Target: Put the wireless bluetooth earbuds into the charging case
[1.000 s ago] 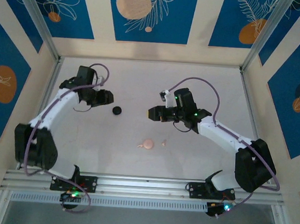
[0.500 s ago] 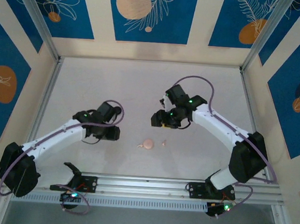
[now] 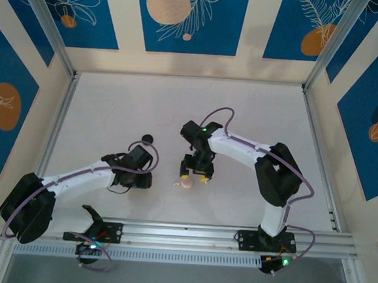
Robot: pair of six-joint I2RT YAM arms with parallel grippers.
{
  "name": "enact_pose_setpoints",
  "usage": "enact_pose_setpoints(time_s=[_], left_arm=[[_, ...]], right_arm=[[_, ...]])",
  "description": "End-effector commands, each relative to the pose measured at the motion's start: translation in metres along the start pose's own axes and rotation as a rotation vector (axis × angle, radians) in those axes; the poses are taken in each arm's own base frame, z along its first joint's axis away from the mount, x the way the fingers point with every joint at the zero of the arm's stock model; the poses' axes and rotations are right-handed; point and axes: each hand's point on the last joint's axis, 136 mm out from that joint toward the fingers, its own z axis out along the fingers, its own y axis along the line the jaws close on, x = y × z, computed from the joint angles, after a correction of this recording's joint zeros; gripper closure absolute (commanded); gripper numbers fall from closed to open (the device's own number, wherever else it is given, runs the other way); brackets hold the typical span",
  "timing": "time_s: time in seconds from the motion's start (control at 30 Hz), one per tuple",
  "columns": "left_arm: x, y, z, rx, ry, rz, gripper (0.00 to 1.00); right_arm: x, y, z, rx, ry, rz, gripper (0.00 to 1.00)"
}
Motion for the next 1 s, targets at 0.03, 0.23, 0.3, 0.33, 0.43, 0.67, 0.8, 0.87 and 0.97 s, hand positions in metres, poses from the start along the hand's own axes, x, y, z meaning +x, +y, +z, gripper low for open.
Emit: enact_pose_setpoints(time_s=[0.03, 0.23, 0.3, 0.33, 0.43, 0.67, 0.8, 0.87, 0.97], left_arm=[[-0.001, -0.006, 0.007, 0.037, -0.009, -0.014, 0.47], [0.0, -0.007, 0.007, 0.047, -0.002, -0.007, 0.47], [-0.001, -0.008, 0.006, 0.053, -0.006, -0.006, 0.47], [-0.001, -0.009, 0.006, 0.057, -0.007, -0.005, 0.47], [-0.002, -0.01, 0.007, 0.066, -0.008, -0.007, 0.47], [0.0, -0.009, 0.008, 0.067, 0.001, -0.002, 0.47], [0.001, -0.009, 0.008, 0.066, 0.002, -0.002, 0.47], [0.001, -0.01, 0.008, 0.068, 0.002, -0.001, 0.48], [0.001, -0.011, 0.009, 0.073, 0.005, 0.001, 0.49]], right_arm=[[0.004, -0.002, 0.01, 0.104, 0.037, 0.048, 0.36], [-0.003, -0.002, 0.022, 0.139, 0.046, 0.053, 0.34], [-0.006, 0.002, 0.024, 0.129, 0.046, 0.046, 0.34], [-0.007, 0.005, 0.025, 0.121, 0.045, 0.04, 0.33], [-0.01, 0.011, 0.028, 0.119, 0.04, 0.029, 0.33], [-0.011, 0.013, 0.033, 0.136, 0.052, 0.02, 0.34], [-0.008, 0.008, 0.037, 0.176, 0.066, 0.023, 0.34], [-0.006, 0.005, 0.04, 0.192, 0.073, 0.025, 0.38], [-0.007, 0.001, 0.043, 0.215, 0.077, 0.03, 0.4]])
